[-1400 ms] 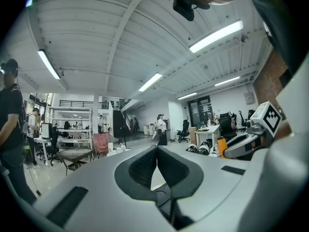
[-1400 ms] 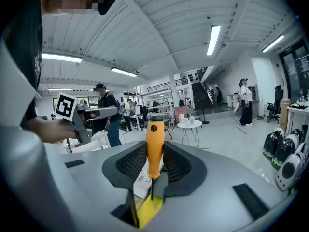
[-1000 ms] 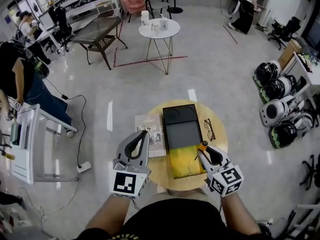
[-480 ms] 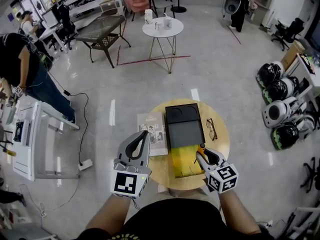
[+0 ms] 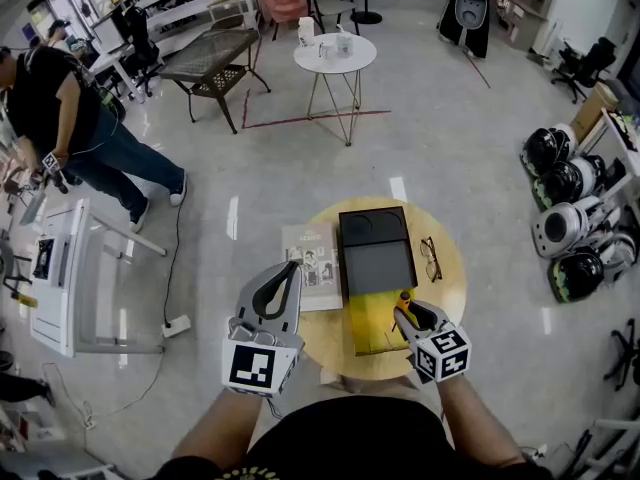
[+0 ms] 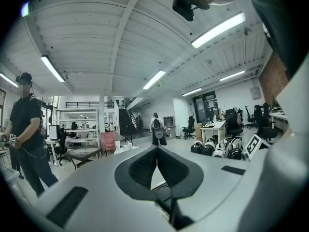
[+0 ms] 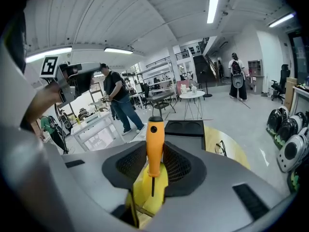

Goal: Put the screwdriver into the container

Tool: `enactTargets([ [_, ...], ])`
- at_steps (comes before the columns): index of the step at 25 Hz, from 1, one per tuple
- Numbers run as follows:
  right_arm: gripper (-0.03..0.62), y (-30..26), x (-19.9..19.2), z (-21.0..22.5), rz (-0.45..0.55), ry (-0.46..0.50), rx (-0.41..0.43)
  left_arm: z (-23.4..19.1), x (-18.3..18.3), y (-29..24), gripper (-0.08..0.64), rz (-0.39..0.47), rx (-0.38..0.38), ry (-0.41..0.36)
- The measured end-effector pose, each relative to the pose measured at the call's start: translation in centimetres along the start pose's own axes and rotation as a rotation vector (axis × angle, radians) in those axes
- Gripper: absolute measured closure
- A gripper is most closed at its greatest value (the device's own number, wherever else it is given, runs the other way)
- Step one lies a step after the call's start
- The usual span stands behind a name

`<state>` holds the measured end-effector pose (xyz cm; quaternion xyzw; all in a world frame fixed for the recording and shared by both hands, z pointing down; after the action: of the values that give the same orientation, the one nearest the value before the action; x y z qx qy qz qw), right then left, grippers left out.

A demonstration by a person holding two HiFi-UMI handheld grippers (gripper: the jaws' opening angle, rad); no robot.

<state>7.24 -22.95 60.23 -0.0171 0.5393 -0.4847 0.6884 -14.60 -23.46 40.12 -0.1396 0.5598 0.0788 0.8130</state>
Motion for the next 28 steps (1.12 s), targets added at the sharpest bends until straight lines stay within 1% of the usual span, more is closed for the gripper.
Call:
enactTargets([
  [4, 0.471, -1.1, -1.1, 0.8, -0.029, -0.011, -0.01, -0.4, -0.1, 0.2, 0.543, -0.01, 0.012, -0.012],
  [8, 0.471, -1.8, -2.4, 1.6, -0.064, -0.017, -0.022, -0.6, 0.0, 0.6, 0.543, -0.005, 0.027, -0.001],
  [12, 0.471, -2.6, -3.7, 2.3, -0.106, -0.022, -0.032, -1.0, -0.5, 1.2, 0.543, -0.022, 0.041, -0.011],
  [18, 0.471, -4.0, -6.3, 3.3, -0.169, -0.084, -0.026, -1.3, -0.9, 2.1, 0.543, -0.038, 0.063, -0.008],
  [22, 0.471, -4.8, -7.7, 4.1, -0.203, -0.127, -0.029, -1.4, -1.4, 2.7, 0.543, -0.074, 0.072, -0.008],
  [24, 0.471, -5.3, -8.5, 4.5, -0.221, -0.153, -0.028, -1.3, -1.7, 3.1, 0.543, -0.074, 0.078, -0.005],
  [28, 0.471, -6.0, -9.9, 5.2, -0.253, -0.183, -0.031, -1.4, -1.3, 3.7, 0.543, -0.075, 0.093, -0.006],
])
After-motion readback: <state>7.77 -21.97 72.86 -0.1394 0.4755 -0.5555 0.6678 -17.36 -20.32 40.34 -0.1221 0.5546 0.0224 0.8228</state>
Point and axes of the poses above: the fingertips, and each gripper's own axes: y backward along the fingers, z to its right, x out of its top, the point moved 2 cm from there along y, backward along the fingers, and after that the axes turned 12 degrees about -y, right-handed, at the moved point
